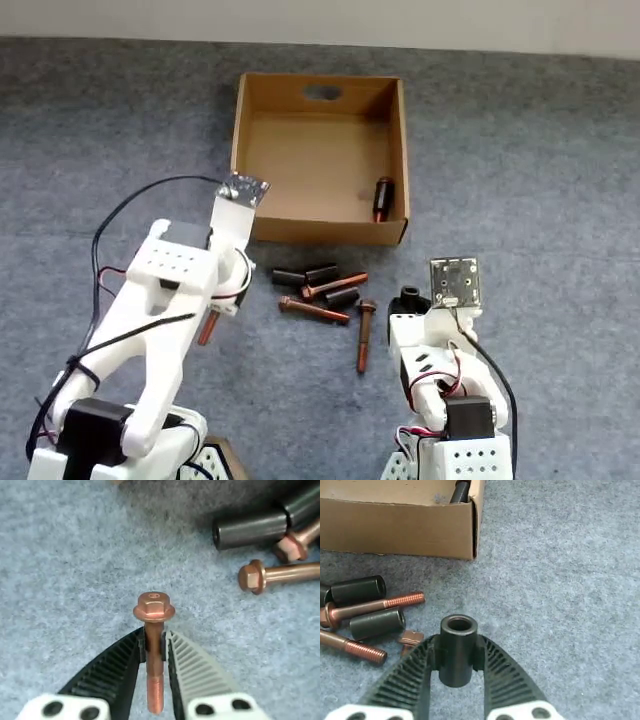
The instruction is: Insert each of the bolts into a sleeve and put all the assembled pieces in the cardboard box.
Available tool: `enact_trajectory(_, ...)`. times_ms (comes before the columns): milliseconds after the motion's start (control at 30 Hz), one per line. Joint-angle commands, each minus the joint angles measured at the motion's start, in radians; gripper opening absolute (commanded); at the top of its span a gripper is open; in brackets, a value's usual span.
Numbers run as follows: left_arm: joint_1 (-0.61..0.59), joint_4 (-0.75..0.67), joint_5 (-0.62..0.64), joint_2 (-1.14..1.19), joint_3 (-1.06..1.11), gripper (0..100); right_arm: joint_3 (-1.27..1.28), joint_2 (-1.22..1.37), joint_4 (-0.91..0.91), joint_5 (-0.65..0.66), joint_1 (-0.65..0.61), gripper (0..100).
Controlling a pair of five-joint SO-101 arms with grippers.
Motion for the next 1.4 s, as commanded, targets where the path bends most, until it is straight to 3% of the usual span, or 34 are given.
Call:
enact_trajectory(0,-0.005,0.095,-0.008,-0.016,-0.102,1,-0.07,-0.013,0.004,-0.008,-0.013,0.6)
enact_trajectory(133,-0.01,0.226,-0.008,-0.016,-0.206,1,-0.18,-0.013,-0.004,-0.008,-0.036,0.6)
enact_trajectory(300,-0.005,0.259,-0.008,-0.018,-0.331,1,-0.232,-0.013,-0.062,-0.008,-0.188,0.6)
enact_trajectory(433,-0.004,0.259,-0.003,-0.051,-0.395,1,-0.166,-0.013,-0.251,-0.012,-0.232,0.6)
enact_trajectory(600,-0.002,0.219,-0.002,-0.275,-0.386,1,-0.058,-0.013,-0.498,-0.015,-0.234,0.6)
enact_trajectory(833,0.035,-0.057,0.0,-0.565,-0.189,1,0.025,-0.013,-0.575,-0.017,-0.234,0.6)
enact_trajectory(1000,0.191,-0.345,0.0,-0.702,-0.07,1,0.025,-0.013,-0.575,-0.117,-0.257,0.6)
enact_trajectory(1133,0.323,-0.546,0.0,-0.765,-0.012,1,0.025,-0.013,-0.576,-0.097,-0.277,0.6)
enact_trajectory(1267,0.398,-0.669,0.009,-0.769,0.044,1,0.025,-0.013,-0.578,-0.094,-0.277,0.6)
enact_trajectory(1367,0.415,-0.729,0.112,-0.768,0.093,1,0.025,-0.013,-0.578,-0.094,-0.277,0.6)
